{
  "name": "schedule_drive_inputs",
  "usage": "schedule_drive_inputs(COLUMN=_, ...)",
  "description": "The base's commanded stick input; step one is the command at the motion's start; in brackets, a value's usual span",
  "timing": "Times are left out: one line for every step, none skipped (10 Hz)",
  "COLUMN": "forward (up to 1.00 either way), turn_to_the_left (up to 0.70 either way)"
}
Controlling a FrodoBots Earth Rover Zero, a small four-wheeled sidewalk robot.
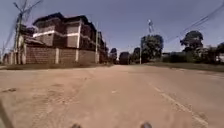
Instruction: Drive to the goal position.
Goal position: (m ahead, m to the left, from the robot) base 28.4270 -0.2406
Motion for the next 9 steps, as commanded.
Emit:
schedule_drive_inputs(forward=0.85, turn_to_the_left=0.0)
schedule_drive_inputs(forward=0.85, turn_to_the_left=0.0)
schedule_drive_inputs(forward=0.85, turn_to_the_left=0.0)
schedule_drive_inputs(forward=0.85, turn_to_the_left=0.0)
schedule_drive_inputs(forward=0.85, turn_to_the_left=0.0)
schedule_drive_inputs(forward=0.85, turn_to_the_left=0.0)
schedule_drive_inputs(forward=0.85, turn_to_the_left=0.0)
schedule_drive_inputs(forward=0.85, turn_to_the_left=0.0)
schedule_drive_inputs(forward=0.85, turn_to_the_left=0.0)
